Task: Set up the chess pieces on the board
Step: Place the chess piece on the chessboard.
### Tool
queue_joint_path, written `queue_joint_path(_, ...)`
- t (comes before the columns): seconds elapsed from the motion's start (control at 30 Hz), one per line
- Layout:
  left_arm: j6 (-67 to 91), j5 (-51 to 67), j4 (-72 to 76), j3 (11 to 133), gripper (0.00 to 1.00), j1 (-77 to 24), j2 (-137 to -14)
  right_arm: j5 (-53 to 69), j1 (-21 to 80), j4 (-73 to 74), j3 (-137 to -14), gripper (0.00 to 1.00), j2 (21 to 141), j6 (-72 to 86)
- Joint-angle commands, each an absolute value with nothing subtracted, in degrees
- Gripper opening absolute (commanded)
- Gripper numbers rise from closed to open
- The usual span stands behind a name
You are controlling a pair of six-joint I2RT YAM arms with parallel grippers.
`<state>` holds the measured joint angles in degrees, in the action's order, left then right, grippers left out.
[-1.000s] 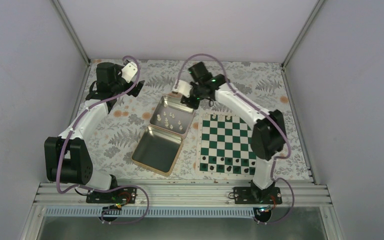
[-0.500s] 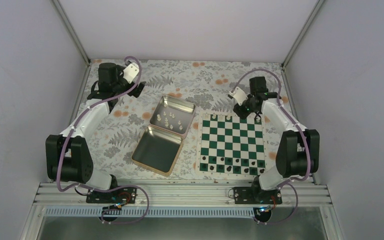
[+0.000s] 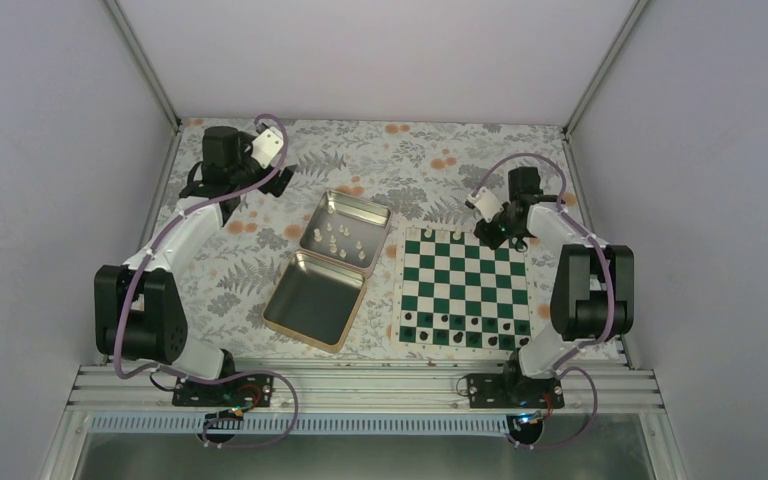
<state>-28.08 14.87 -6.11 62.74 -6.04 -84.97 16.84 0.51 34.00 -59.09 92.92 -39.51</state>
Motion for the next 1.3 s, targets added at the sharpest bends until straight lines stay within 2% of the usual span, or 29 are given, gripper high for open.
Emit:
queue_joint_path(0.0, -28.87, 14.44, -5.89, 63.75, 1.00, -6.42, -85.78, 18.62, -0.18, 31.80, -58.89, 0.09, 94.94, -40.91)
queue_joint_path(0.53, -29.00, 13.65, -5.89, 63.68, 1.00, -6.81, -85.76, 17.80, -0.26, 30.18, -60.43, 0.10, 100.33, -40.77)
queue_joint_path(1.27, -29.18, 13.62, -5.97, 63.98, 1.00, -6.86, -86.15, 15.76, -4.38, 32.87, -63.02, 0.10, 101.55, -42.17)
